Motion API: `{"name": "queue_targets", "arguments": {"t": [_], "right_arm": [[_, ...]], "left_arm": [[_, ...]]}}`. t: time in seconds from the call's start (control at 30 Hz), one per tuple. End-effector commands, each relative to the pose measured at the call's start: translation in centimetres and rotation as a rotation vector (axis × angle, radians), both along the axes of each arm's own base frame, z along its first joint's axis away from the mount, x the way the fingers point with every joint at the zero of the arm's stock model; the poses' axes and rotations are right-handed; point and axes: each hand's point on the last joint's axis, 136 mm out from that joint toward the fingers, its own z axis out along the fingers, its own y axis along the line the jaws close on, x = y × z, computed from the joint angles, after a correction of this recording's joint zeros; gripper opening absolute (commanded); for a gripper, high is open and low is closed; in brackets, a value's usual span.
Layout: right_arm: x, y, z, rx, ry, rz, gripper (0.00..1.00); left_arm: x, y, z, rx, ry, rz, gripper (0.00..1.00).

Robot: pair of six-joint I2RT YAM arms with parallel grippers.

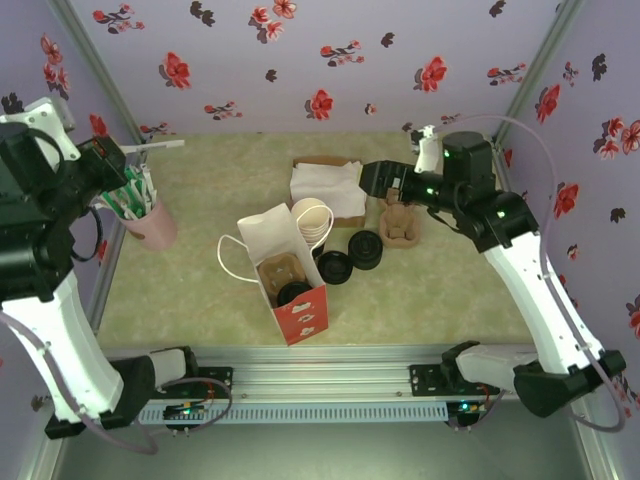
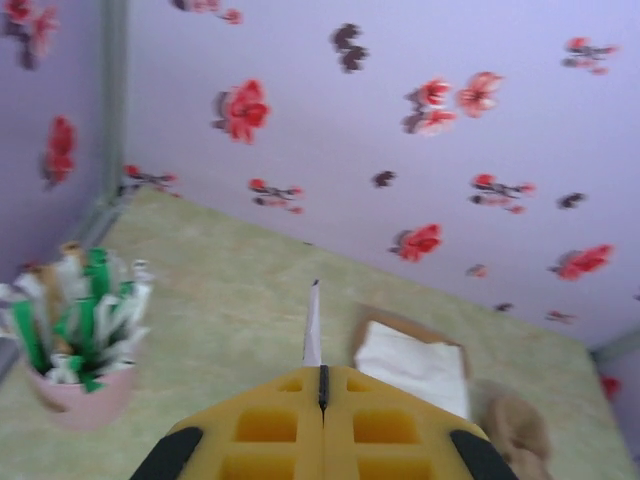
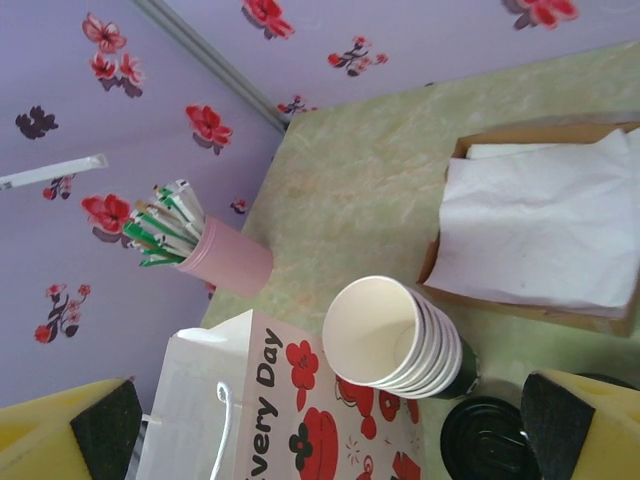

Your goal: Pack the takeout coffee

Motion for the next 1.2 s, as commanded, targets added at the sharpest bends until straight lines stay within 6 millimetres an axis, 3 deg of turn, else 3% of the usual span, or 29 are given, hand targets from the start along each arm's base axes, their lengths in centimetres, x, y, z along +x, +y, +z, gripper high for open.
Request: {"name": "queue_targets", "arguments": {"t": [0.0,0.3,0.6,0.9,1.17], "right_arm": [[-0.9,-1.9,-0.8,-0.04,0.016,-0.089,0.99],[-2.6,-3.7,-2.5,-0.073,0.046,-0.137,0.99],[-3.2,-3.8,-3.7,-0.068,0.074,-0.136,0.99],[-3.1,-3.6,-4.2,-0.074,0.087,-0.127,0.99],[-3.0,-3.1,-4.7,-0.071,0.1,-0.105,0.99]], "left_arm": [[0.2,-3.9,0.4,-0.141,-0.02,-0.201,0.0],[-2.8,-9.0,-1.7,-0.303,0.021,-0.474,0.0],[-4.5,-11.3,-3.5,-0.323,0.077,-0.584,0.0],[-5.7,-12.1,-7.0,-0.282,0.214,-0.618,0.0],[-5.1,-12.4,-9.9,-0.206,0.314,-0.596,0.0]]}}
